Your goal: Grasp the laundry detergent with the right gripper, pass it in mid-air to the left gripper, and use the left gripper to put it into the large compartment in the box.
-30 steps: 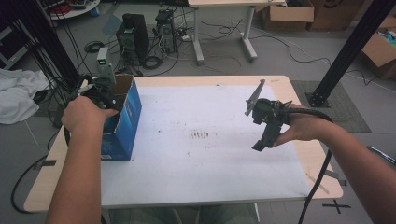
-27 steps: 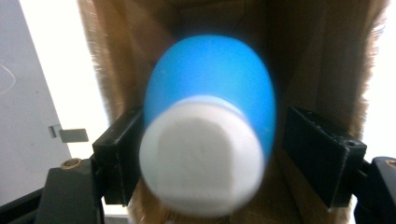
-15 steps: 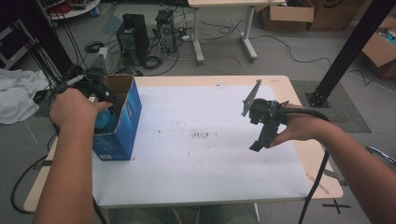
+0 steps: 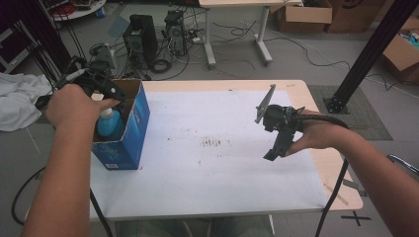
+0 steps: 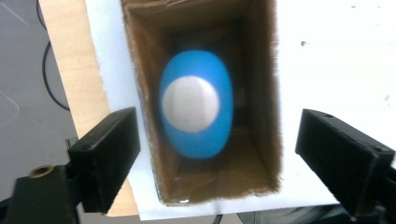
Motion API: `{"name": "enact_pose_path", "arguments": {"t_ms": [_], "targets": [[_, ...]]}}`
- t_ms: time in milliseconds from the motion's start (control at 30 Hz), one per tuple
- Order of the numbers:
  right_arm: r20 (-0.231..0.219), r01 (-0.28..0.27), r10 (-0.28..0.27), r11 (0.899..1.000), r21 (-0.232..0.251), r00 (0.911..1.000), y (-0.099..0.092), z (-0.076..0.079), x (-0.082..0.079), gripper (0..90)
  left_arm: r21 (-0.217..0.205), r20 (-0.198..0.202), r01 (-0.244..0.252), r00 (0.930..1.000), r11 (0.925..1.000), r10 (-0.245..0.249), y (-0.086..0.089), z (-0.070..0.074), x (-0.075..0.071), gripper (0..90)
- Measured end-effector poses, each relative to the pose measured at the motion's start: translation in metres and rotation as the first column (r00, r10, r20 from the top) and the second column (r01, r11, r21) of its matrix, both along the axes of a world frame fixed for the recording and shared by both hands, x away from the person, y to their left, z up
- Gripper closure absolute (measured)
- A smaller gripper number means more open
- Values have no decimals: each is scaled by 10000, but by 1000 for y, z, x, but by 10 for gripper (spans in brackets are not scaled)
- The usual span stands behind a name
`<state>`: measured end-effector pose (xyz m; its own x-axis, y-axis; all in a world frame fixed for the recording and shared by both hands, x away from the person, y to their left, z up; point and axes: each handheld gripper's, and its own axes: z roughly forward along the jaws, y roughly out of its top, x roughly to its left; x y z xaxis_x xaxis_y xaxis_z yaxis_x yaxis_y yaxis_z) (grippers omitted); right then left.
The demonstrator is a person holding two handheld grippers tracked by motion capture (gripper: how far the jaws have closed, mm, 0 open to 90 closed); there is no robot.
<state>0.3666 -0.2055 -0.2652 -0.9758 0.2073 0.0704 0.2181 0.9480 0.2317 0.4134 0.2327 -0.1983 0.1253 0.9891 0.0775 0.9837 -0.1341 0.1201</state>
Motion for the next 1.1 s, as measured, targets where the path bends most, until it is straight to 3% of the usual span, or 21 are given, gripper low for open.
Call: {"name": "enact_pose_path", "arguments": {"t_ms": [433,667,933,1100], "targets": [[-20,20,-20,10000,-61,10000,2,1,0,0,-69,249,1305,9912,9914,-1303,-38,26,-2,89],[-5,1,-1,10000,-37,10000,1,1,0,0,-253,166,1978,9802,9799,-1974,-55,32,-1,60],[27,157,-157,9998,129,9999,-3,0,0,0,-409,212,2635,9646,9638,-2628,-71,36,2,49],[7,204,-205,9998,76,9998,-5,0,-1,0,-536,167,3225,9466,9451,-3221,-84,37,3,3]]}}
